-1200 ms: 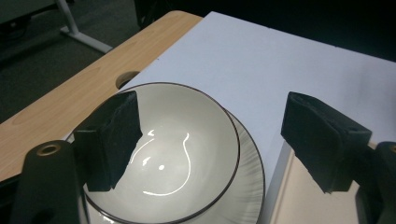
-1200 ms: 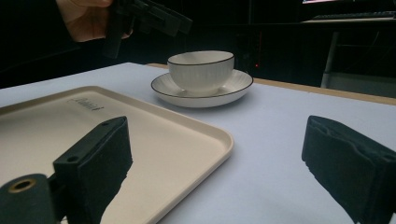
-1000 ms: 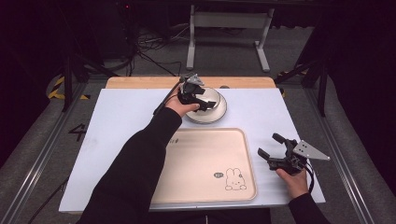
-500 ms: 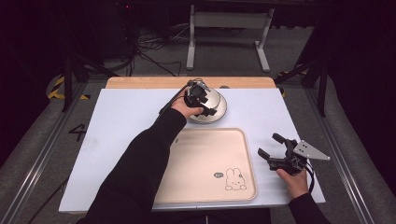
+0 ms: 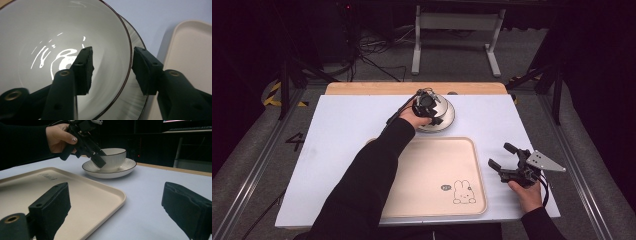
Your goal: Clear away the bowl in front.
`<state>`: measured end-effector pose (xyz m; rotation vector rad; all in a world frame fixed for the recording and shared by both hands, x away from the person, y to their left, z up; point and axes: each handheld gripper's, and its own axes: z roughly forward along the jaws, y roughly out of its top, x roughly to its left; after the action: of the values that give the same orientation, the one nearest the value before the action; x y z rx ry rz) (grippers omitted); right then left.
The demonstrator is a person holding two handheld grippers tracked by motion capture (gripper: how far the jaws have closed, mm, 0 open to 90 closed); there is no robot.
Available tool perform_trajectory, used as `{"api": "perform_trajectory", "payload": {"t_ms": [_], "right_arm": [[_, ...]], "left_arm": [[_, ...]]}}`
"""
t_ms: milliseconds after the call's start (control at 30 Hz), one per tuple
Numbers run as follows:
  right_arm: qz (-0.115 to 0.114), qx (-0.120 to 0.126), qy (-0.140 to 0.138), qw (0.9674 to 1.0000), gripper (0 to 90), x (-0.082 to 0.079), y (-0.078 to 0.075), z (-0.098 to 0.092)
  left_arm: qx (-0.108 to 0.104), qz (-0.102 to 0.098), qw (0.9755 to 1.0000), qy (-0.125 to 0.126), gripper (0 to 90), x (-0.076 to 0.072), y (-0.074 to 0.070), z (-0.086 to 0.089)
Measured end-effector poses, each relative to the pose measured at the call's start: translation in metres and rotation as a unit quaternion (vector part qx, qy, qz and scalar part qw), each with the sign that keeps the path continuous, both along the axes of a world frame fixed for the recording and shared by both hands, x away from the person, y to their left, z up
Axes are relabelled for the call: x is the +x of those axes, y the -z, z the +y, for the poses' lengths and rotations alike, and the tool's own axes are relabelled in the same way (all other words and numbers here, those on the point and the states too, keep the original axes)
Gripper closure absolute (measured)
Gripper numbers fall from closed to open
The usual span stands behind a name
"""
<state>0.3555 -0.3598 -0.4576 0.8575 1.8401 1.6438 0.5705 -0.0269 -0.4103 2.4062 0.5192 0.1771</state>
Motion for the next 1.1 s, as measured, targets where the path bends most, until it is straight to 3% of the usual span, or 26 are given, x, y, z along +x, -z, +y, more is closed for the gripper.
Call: {"api": "perform_trajectory", "payload": {"t_ms": [233,433,667,833,1100], "right_arm": [[0.000,0.002,-0.001,1.0000,8.7,0.000,0.000,0.000],[0.000,0.004,-0.001,1.0000,8.7,0.000,0.000,-0.001],[0.000,0.006,-0.001,1.0000,8.7,0.000,0.000,-0.001],[0.000,0.009,-0.001,1.0000,8.7,0.000,0.000,-0.002],[0.000,0.009,0.000,1.0000,8.7,0.000,0.000,-0.002]], "left_arm": [[0.025,-0.013,0.9994,0.019,71.0,-0.002,0.005,-0.006],[0.022,-0.019,0.9993,0.026,77.0,0.000,0.003,-0.004],[0.040,-0.046,0.9973,0.042,81.8,-0.004,0.000,-0.007],[0.037,-0.042,0.9975,0.042,82.0,-0.004,-0.001,-0.007],[0.031,-0.068,0.9964,0.039,81.7,-0.007,-0.011,-0.007]]}}
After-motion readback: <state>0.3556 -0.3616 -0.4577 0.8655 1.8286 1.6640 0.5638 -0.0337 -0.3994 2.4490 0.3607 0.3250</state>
